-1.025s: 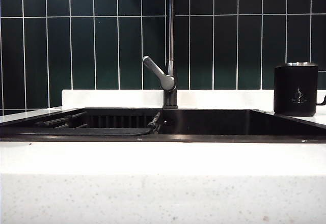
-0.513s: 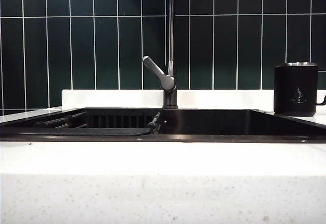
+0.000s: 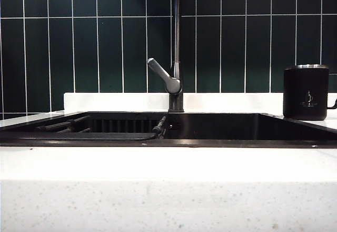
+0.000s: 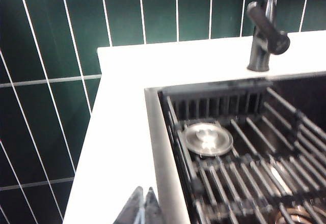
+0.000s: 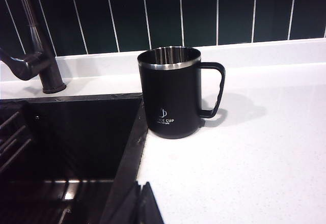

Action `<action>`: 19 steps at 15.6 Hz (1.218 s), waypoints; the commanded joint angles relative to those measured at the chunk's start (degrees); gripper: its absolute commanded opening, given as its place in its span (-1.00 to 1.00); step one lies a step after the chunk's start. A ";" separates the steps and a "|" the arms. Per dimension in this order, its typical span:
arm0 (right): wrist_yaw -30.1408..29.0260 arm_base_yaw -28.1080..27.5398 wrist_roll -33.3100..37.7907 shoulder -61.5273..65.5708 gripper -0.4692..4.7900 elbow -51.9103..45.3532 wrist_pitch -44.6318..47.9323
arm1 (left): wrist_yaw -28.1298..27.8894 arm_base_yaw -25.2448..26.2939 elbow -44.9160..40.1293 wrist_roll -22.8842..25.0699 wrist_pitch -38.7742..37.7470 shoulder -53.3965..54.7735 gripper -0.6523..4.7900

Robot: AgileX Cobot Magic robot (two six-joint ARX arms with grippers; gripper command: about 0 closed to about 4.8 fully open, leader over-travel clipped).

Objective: Pick up the mug next to the sink, go to the faucet to get some water, pour the water into the sink, and finally put the mug back to its place.

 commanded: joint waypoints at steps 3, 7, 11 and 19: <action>0.02 0.04 1.46 -0.20 -0.84 0.24 3.91 | -4.61 0.02 0.20 -0.02 4.72 0.00 -0.78; 0.13 0.07 5.92 0.00 -0.82 3.04 0.90 | -3.85 0.00 3.61 -4.09 3.85 0.04 -0.78; 2.05 0.04 5.75 0.59 -0.82 8.33 -2.78 | -3.23 0.00 10.05 -1.77 0.31 0.35 -0.78; 8.11 -0.31 -7.98 13.53 -0.82 21.27 -4.48 | -3.48 0.00 27.87 8.00 1.29 21.77 -0.78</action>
